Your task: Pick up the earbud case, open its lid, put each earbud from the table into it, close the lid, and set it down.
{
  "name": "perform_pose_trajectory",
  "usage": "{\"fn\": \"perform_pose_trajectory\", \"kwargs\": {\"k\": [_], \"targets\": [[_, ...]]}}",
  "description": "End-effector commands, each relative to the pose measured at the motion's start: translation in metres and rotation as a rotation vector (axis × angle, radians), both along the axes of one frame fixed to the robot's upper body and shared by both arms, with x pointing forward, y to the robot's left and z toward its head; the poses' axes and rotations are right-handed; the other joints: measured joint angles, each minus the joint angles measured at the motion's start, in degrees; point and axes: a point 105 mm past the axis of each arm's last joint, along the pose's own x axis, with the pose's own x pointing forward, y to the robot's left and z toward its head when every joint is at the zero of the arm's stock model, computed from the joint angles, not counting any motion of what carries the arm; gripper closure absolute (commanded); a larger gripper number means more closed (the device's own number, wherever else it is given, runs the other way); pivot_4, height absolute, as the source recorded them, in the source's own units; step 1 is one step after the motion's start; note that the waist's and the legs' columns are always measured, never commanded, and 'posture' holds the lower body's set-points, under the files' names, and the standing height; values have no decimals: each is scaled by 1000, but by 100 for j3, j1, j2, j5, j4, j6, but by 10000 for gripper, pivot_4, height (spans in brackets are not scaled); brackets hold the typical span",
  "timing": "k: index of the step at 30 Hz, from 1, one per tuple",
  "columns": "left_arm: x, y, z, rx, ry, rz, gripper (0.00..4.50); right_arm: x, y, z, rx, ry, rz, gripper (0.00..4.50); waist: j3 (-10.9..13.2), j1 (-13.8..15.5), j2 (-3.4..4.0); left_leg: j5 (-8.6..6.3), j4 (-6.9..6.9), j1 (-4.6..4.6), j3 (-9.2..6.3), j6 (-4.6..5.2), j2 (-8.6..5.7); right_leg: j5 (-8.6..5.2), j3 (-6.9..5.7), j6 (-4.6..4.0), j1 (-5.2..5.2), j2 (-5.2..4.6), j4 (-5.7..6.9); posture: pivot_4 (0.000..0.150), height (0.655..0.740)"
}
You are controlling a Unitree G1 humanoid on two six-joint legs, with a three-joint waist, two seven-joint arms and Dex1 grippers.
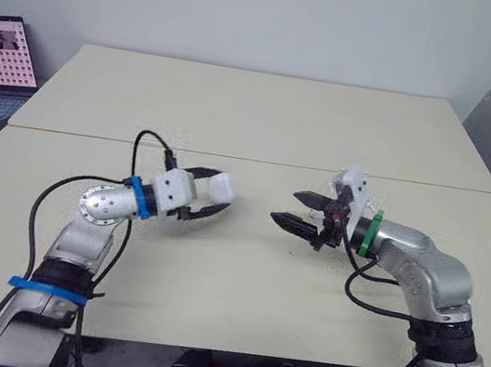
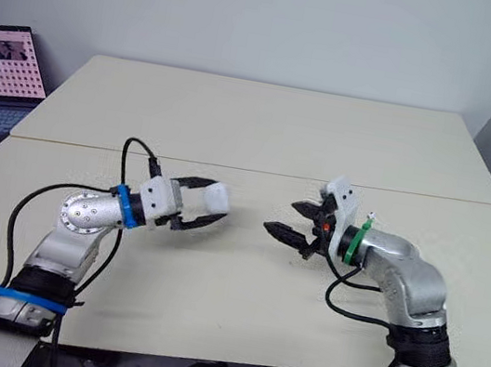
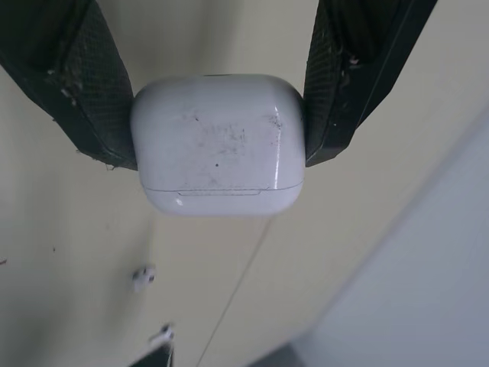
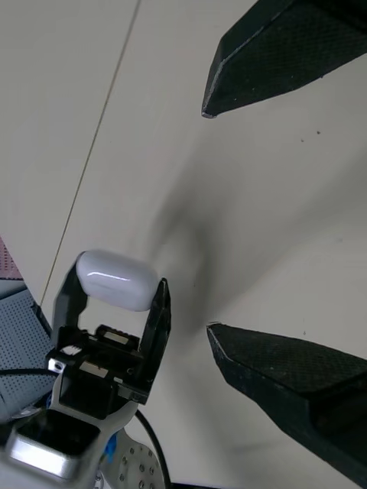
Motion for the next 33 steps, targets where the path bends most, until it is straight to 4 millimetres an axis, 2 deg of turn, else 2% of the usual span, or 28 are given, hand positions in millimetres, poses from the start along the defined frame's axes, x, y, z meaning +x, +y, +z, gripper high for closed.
{"fn": "perform_pose_trajectory", "kwargs": {"k": [1, 7, 19, 22, 30, 31, 33], "targets": [[-7, -17, 11, 65, -248, -111, 17267, -5, 17, 23, 87, 31, 38, 0, 0, -27, 0, 0, -1, 0, 2, 0, 0, 0, 1, 0, -1, 1, 2, 1500, 7400], [-12, -35, 15, 57, -377, -218, 17267, -3, 38, 28, 129, 52, 37, 0, 0, -33, 0, 0, 0, -2, -1, 1, -9, -1, -6, 5, -3, 15, 8, 1500, 7400], [-11, -39, 18, 24, -409, -232, 17267, 4, 51, 21, 107, 36, 24, 0, 0, -53, 0, 1, 3, -1, -3, 2, -9, -3, -8, 10, -3, 25, 18, 1500, 7400], [-13, -40, 18, 26, -418, -238, 17267, 6, 51, 18, 96, 33, 23, 5463, 0, -53, 0, 1, 4, -1, -4, 2, -10, -3, -8, 10, -2, 26, 18, 1500, 7400], [-14, -40, 19, 23, -432, -243, 17267, 3, 54, 17, 90, 33, 52, 34090, 0, -54, 0, 1, 4, -1, -4, 2, -9, -3, -8, 10, -3, 27, 19, 1500, 7400], [-15, -40, 20, 22, -435, -243, 17267, 3, 54, 17, 88, 33, 55, 36180, 0, -53, 0, 1, 4, -1, -4, 2, -10, -4, -7, 10, -3, 27, 18, 1500, 7400], [-15, -41, 20, 21, -439, -244, 17267, 2, 54, 16, 87, 34, 61, 36172, 0, -53, 0, 1, 4, -1, -4, 2, -10, -4, -7, 10, -2, 27, 18, 1500, 7400]]}}
